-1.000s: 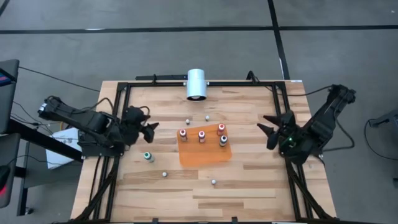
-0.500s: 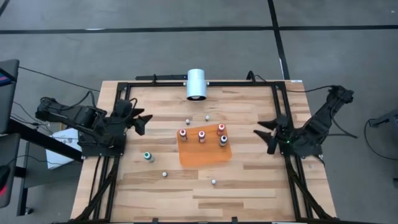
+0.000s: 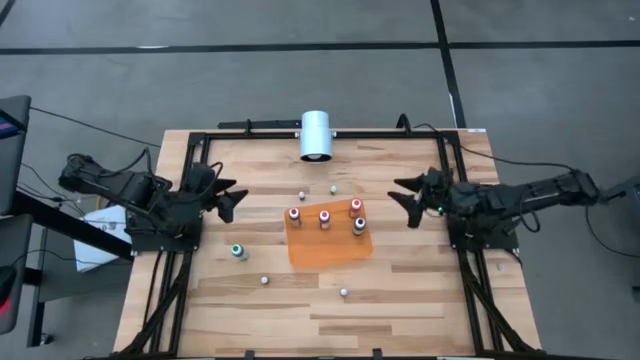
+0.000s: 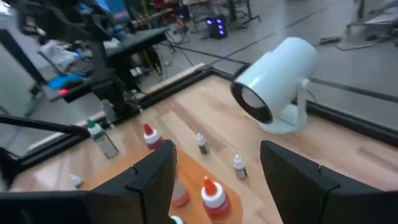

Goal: Pick & Place food coloring
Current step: Put the large green food coloring bottle into the orange container

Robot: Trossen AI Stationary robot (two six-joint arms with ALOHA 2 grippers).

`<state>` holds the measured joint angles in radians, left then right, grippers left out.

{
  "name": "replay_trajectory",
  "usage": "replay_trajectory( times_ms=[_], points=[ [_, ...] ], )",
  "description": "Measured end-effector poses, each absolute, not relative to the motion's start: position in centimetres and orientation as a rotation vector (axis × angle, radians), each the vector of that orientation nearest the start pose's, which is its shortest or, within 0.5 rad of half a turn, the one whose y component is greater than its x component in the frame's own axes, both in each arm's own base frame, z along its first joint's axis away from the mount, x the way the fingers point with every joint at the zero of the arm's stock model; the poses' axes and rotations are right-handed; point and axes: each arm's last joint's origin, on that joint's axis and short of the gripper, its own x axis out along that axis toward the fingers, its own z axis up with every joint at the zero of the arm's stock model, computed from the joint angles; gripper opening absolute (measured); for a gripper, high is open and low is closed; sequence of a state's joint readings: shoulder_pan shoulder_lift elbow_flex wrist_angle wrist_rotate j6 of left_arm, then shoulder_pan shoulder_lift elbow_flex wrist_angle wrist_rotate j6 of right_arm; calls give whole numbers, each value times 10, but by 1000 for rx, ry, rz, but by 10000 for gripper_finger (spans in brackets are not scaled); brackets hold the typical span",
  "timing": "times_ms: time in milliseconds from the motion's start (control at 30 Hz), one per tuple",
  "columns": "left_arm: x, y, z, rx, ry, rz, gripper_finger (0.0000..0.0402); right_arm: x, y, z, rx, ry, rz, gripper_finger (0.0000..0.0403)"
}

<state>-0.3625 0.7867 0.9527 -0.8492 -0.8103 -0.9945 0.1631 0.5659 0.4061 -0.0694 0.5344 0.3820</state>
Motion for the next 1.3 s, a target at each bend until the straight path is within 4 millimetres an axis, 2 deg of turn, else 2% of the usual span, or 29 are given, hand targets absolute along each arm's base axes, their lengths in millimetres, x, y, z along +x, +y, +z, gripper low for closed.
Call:
replay_trajectory(
  times_ms=[167,467,567,667,800,967,1200,1300],
  points=[
    [131,-33,335,-570,300,625,265,123,4,250,289,77,-370,221],
    [130,-41,335,-549,308,575,265,98,9,225,342,-44,-285,221],
    [141,-49,337,-502,297,525,265,92,10,220,360,-85,-277,221],
    [158,-62,337,-477,341,384,265,87,10,218,370,-113,-266,221],
    [170,-75,320,-637,550,264,265,83,10,217,374,-122,-256,221],
    [170,-86,296,-833,767,391,265,82,10,217,372,-117,-256,221],
    [157,-96,286,-1097,816,599,265,83,10,211,387,-67,-264,221],
    [149,-97,282,-1151,880,676,265,83,10,210,393,-59,-266,221]
  ],
)
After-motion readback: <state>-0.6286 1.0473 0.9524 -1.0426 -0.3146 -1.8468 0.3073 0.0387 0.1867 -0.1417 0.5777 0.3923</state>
